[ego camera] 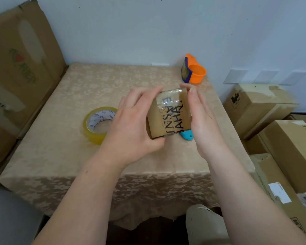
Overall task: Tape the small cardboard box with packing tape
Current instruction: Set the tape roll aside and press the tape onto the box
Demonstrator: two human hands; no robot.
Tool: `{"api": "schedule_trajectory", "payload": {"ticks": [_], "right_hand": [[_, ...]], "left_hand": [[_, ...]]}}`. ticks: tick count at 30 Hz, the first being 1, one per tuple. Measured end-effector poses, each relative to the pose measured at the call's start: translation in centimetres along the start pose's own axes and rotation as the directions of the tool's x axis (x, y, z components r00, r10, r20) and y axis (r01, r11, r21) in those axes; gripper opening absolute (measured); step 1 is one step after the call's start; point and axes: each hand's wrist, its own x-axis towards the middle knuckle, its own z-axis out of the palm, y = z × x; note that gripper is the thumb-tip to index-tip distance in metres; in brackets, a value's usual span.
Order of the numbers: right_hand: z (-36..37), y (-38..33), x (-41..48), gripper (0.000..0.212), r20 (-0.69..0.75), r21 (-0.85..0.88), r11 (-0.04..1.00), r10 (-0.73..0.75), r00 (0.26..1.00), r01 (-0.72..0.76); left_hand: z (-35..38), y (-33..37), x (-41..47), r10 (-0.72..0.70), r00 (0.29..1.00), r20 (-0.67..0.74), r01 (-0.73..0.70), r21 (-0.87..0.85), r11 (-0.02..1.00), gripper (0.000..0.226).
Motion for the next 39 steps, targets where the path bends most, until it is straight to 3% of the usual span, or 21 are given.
{"api": "schedule_trajectory", "payload": {"ticks": [4,15,21,24,26,28,30,35,39], "right_hand": [[0.1,0.1,-0.1,0.045,0.113,0.127,0.99,0.05,0.992,-0.065],[-0.2,-0.6,-0.1,0.043,0.186,0.3,0.933,0.148,0.971,-0.199],[-0.3,-0.2,0.2,0.04,0.205,0.369,0.899,0.17,0.964,-0.237],[0.2,0.0,0.2,0.035,0.188,0.386,0.896,0.156,0.97,-0.219],[0.6,0.0,0.1,0.032,0.187,0.419,0.882,0.146,0.971,-0.214],[1.1,0.1,0.0,0.032,0.2,0.428,0.881,0.128,0.971,-0.204],[1.4,0.1,-0.2,0.033,0.226,0.414,0.888,0.11,0.968,-0.198],[2.0,0.1,-0.8,0.033,0.289,0.347,0.923,0.063,0.955,-0.166],[2.2,0.4,-0.9,0.037,0.302,0.35,0.922,0.055,0.952,-0.164]], "left_hand": [[0.0,-0.1,-0.2,0.093,0.995,0.025,-0.094,0.014,0.996,0.089],[0.3,-1.0,0.0,0.124,0.991,-0.051,-0.128,-0.085,0.988,0.074],[0.2,-0.9,0.0,0.031,0.999,-0.009,-0.032,-0.226,0.974,0.064],[-0.3,-0.5,0.0,-0.029,0.997,0.072,0.046,-0.24,0.97,0.082],[-0.5,-0.1,0.2,-0.084,0.988,0.129,0.128,-0.39,0.912,0.093],[-0.6,0.9,0.7,-0.212,0.968,0.133,0.244,-0.692,0.679,0.083],[-0.3,1.3,1.0,-0.396,0.913,0.097,0.286,-0.844,0.454,0.06],[0.9,1.6,1.5,-0.623,0.78,-0.056,0.259,-0.877,0.404,0.002],[1.2,1.4,1.5,-0.618,0.779,-0.108,0.24,-0.859,0.452,0.01]]}}
